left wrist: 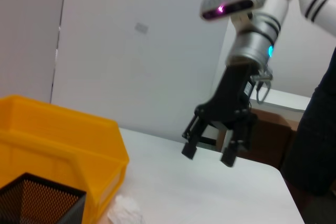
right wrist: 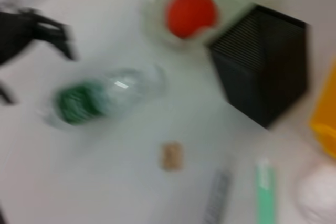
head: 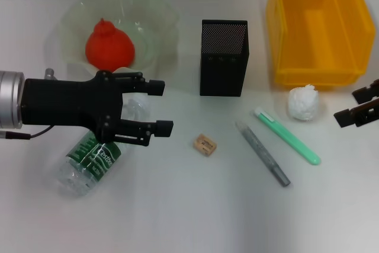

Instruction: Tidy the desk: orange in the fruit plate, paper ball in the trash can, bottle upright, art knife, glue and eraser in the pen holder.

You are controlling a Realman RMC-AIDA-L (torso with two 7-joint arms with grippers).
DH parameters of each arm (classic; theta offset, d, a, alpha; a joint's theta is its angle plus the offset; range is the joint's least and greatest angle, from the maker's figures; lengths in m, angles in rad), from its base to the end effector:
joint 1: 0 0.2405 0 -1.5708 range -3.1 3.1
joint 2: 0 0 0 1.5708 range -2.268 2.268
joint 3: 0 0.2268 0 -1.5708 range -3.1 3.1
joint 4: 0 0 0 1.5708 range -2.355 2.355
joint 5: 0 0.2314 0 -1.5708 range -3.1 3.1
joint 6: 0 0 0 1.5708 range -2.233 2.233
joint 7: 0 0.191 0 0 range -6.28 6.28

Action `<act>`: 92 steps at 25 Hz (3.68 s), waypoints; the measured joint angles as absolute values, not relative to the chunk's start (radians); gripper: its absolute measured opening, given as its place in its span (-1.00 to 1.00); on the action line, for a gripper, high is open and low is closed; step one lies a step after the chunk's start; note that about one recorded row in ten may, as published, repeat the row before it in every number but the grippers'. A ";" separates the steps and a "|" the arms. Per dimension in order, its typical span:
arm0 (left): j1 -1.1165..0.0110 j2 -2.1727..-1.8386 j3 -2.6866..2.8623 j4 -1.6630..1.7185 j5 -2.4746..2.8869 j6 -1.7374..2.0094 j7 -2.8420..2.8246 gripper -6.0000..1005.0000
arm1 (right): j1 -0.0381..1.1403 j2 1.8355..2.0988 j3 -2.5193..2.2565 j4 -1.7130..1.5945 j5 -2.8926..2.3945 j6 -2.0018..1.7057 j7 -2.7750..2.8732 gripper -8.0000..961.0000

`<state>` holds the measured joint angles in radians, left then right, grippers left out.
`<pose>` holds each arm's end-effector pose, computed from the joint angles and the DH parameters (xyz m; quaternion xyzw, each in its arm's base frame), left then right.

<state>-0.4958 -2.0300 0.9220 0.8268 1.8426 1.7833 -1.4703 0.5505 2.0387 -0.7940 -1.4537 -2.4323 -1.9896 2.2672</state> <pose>-0.1871 0.3214 -0.0044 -0.9598 -0.1282 -0.2495 0.0125 0.1992 0.3305 0.0843 -0.9209 0.3709 -0.0393 0.1134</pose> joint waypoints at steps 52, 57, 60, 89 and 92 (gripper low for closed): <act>-0.452 -2.028 0.805 0.818 1.839 1.793 -1.561 0.54 | 0.488 2.080 -1.087 -1.549 -2.612 -1.344 2.543 -0.09; -0.467 -2.028 0.806 0.838 1.847 1.780 -1.639 0.53 | 0.490 2.080 -1.080 -1.505 -2.569 -1.325 2.498 0.42; -0.483 -2.029 0.818 0.938 1.892 1.777 -1.785 0.52 | 0.450 2.080 -1.068 -1.510 -2.458 -1.340 2.406 0.47; -0.668 -2.080 1.418 1.158 2.569 1.350 -2.708 0.46 | 0.300 2.069 -0.733 -0.728 -1.842 -1.830 1.273 0.71; -0.666 -2.080 1.463 1.138 2.577 1.315 -2.713 0.46 | 0.302 2.068 -0.732 -0.725 -1.842 -1.830 1.272 0.71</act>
